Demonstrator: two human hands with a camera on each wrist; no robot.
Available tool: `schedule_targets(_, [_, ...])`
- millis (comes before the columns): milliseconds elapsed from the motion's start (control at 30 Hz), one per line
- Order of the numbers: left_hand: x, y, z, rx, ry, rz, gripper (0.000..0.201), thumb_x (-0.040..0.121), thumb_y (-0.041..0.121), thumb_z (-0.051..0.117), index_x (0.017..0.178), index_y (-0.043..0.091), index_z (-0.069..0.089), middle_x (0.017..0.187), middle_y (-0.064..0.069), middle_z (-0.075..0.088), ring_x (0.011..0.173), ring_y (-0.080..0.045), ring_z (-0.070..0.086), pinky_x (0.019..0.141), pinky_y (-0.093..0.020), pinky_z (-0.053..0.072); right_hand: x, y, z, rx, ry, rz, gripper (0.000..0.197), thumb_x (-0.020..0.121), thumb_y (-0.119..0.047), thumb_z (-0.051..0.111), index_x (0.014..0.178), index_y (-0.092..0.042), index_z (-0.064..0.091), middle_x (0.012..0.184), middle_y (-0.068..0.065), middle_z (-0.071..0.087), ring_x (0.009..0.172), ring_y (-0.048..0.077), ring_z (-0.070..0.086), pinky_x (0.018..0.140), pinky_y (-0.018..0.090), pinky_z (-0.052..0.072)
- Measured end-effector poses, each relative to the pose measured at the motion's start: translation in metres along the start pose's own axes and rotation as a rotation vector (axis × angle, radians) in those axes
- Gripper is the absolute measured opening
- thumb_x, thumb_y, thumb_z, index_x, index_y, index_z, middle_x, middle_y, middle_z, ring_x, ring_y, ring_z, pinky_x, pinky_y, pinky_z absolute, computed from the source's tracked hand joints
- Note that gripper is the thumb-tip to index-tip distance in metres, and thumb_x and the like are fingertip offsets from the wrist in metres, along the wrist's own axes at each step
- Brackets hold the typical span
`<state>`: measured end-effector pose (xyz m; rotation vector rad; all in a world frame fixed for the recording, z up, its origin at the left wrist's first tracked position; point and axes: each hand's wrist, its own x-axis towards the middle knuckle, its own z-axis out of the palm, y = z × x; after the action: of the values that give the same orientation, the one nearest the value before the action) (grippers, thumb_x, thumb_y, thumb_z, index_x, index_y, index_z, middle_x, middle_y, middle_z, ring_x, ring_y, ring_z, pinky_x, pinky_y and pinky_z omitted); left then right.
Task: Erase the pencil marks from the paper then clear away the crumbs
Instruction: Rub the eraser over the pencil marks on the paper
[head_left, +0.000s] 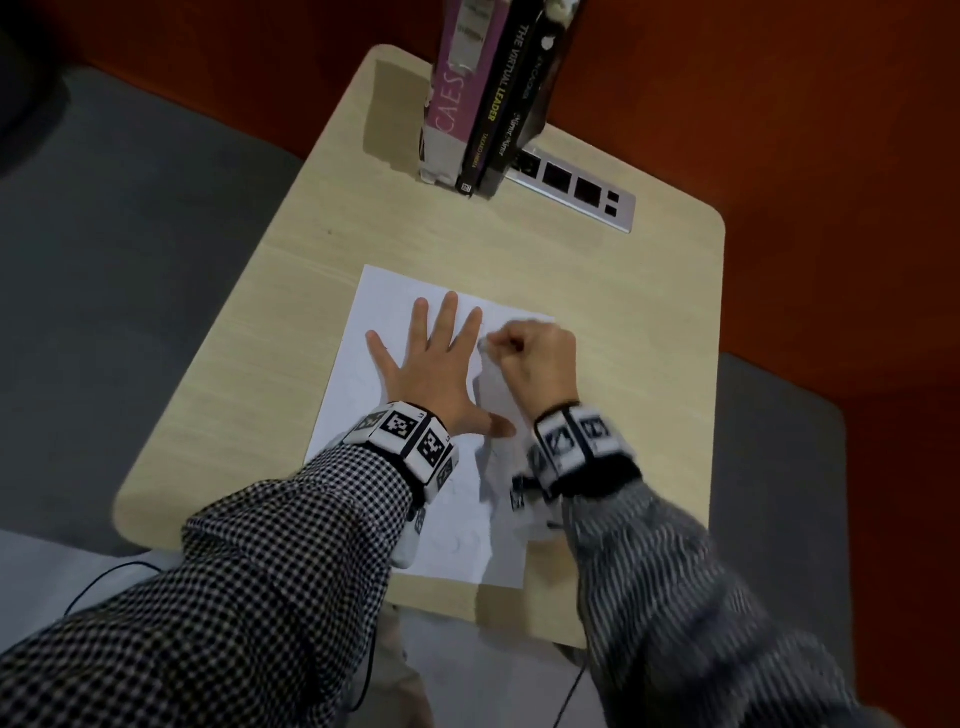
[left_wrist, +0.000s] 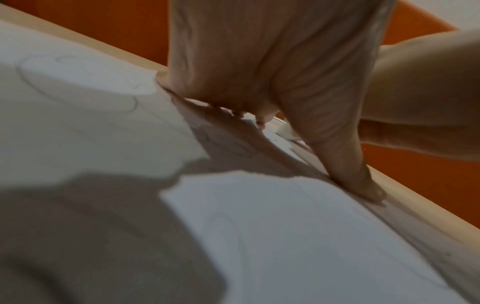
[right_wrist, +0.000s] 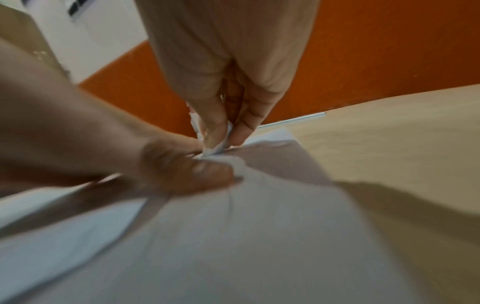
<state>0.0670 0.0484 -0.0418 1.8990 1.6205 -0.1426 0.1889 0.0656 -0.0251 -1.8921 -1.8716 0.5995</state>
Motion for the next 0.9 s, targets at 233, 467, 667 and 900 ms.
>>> schedule_targets(233, [0.001, -0.001, 0.002, 0.007, 0.007, 0.006, 0.135, 0.055, 0.083, 0.063, 0.15, 0.034, -0.019, 0.156, 0.006, -0.032, 0.143, -0.023, -0.031, 0.103, -0.074, -0.009, 0.004, -0.004, 0.0, 0.017, -0.018, 0.012, 0.008, 0.071, 0.001, 0.068, 0.068, -0.004, 0.073, 0.069, 0.015, 0.073, 0.066, 0.03, 0.067, 0.066, 0.027, 0.051])
schedule_targets(467, [0.001, -0.002, 0.003, 0.002, 0.019, -0.001, 0.124, 0.066, 0.075, 0.062, 0.151, 0.035, -0.017, 0.156, 0.006, -0.031, 0.143, -0.022, -0.03, 0.106, -0.074, -0.007, -0.034, -0.001, 0.003, -0.007, -0.066, 0.006, 0.008, 0.075, -0.004, 0.067, 0.068, -0.002, 0.071, 0.069, 0.017, 0.071, 0.065, 0.032, 0.065, 0.064, 0.038, 0.053])
schedule_targets(667, [0.0, 0.0, -0.001, 0.002, 0.012, 0.004, 0.132, 0.059, 0.08, 0.064, 0.151, 0.033, -0.018, 0.156, 0.005, -0.031, 0.143, -0.023, -0.03, 0.104, -0.074, -0.008, 0.02, -0.004, 0.004, 0.09, 0.036, 0.032, 0.008, 0.072, 0.003, 0.067, 0.071, -0.003, 0.073, 0.071, 0.013, 0.073, 0.068, 0.028, 0.067, 0.069, 0.033, 0.055])
schedule_targets(900, [0.002, -0.003, 0.002, 0.017, 0.019, 0.007, 0.13, 0.06, 0.081, 0.062, 0.151, 0.033, -0.018, 0.156, 0.006, -0.032, 0.144, -0.023, -0.03, 0.104, -0.074, -0.007, -0.042, 0.007, 0.0, 0.111, -0.026, 0.076, 0.006, 0.075, -0.005, 0.07, 0.069, -0.003, 0.071, 0.071, 0.016, 0.07, 0.068, 0.032, 0.065, 0.065, 0.044, 0.054])
